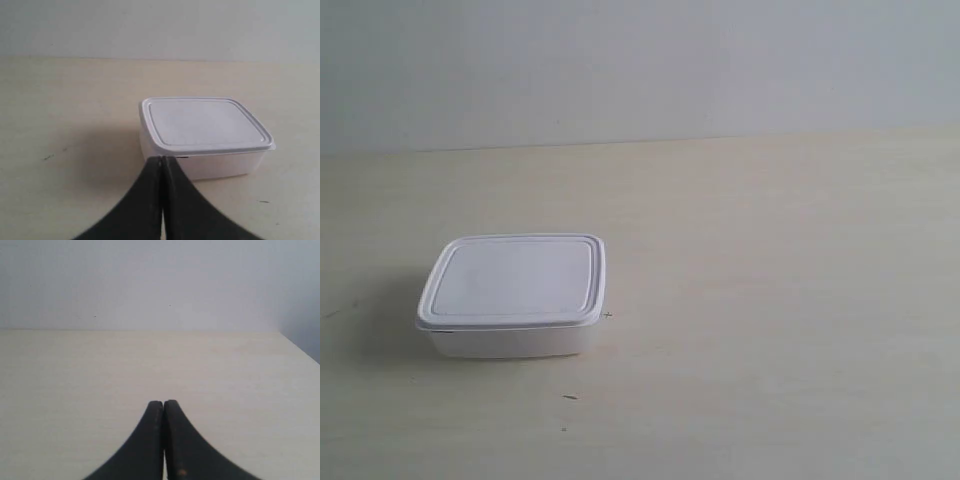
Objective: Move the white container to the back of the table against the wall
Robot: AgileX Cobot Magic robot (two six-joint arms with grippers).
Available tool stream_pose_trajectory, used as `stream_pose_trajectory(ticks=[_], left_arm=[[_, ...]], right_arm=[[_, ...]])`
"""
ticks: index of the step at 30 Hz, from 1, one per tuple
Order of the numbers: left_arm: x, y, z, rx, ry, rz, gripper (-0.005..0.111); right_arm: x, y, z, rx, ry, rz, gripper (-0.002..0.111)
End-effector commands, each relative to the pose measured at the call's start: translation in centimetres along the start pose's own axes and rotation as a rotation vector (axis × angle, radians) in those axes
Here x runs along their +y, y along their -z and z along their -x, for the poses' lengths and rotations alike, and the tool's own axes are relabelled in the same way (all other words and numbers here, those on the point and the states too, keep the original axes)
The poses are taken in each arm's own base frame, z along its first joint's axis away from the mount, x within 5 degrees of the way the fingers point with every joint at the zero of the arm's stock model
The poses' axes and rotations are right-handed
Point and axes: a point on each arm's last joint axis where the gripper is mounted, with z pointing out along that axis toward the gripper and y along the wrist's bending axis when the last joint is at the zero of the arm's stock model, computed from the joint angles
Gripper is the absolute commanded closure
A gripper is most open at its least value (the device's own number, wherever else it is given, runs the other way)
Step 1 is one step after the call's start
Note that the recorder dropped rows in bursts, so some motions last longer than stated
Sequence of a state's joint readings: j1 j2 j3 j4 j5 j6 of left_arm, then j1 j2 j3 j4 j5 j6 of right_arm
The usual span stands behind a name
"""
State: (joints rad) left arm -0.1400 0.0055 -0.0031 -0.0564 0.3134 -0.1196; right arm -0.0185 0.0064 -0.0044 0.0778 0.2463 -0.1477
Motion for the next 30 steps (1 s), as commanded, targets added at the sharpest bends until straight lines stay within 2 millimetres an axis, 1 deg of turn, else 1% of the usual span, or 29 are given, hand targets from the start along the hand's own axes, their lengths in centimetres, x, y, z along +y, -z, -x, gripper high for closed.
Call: stream_pose_trajectory(ticks=[1, 10, 11, 13, 14, 15, 16, 17, 18, 19, 21, 22, 23, 27, 30], left_arm=[[0.0, 0.0, -0.1, -0.004, -0.050, -0.001, 0.107], [0.0, 0.0, -0.1, -0.004, -0.052, -0.001, 0.107], [0.0, 0.0, -0.1, -0.004, -0.052, -0.001, 0.107], [0.0, 0.0, -0.1, -0.004, -0.042, -0.003, 0.107], [-0.1, 0.0, 0.0, -0.010, -0.008, -0.010, 0.107], [-0.2, 0.0, 0.4, -0.053, 0.085, -0.028, 0.107], [-0.3, 0.1, 0.8, -0.097, 0.131, -0.040, 0.107], [-0.3, 0.2, 1.9, -0.217, 0.173, -0.057, 0.107], [-0.3, 0.4, 2.4, -0.277, 0.181, -0.063, 0.107], [-0.3, 0.5, 2.9, -0.329, 0.181, -0.066, 0.107], [-0.3, 0.7, 3.4, -0.388, 0.189, -0.072, 0.107], [-0.3, 0.7, 3.4, -0.390, 0.243, -0.080, 0.107], [-0.2, 0.7, 3.4, -0.386, 0.296, -0.088, 0.107], [-0.2, 0.8, 3.5, -0.402, 0.318, -0.092, 0.107], [-0.2, 0.8, 3.6, -0.413, 0.351, -0.099, 0.107]], right_arm=[[0.0, 0.0, -0.1, -0.002, 0.018, -0.009, 0.108], [0.0, 0.0, -0.1, -0.002, 0.011, -0.007, 0.108], [-0.1, 0.0, 0.0, -0.011, 0.033, -0.012, 0.108], [-0.2, 0.0, 0.3, -0.041, 0.169, -0.034, 0.108], [-0.3, 0.0, 0.4, -0.058, 0.196, -0.039, 0.108], [-0.3, 0.1, 1.0, -0.120, 0.199, -0.048, 0.108], [-0.3, 0.1, 1.4, -0.162, 0.200, -0.055, 0.108], [-0.4, 0.3, 2.1, -0.247, 0.176, -0.065, 0.108], [-0.4, 0.4, 2.4, -0.279, 0.136, -0.065, 0.108], [-0.4, 0.5, 2.8, -0.329, 0.062, -0.061, 0.108], [-0.5, 0.7, 3.3, -0.393, -0.037, -0.052, 0.108], [-0.6, 0.9, 3.7, -0.443, -0.131, -0.037, 0.108], [-0.6, 1.0, 3.9, -0.467, -0.185, -0.025, 0.108], [-0.6, 1.2, 4.3, -0.516, -0.199, -0.023, 0.108], [-0.6, 1.2, 4.3, -0.518, -0.209, -0.021, 0.108]])
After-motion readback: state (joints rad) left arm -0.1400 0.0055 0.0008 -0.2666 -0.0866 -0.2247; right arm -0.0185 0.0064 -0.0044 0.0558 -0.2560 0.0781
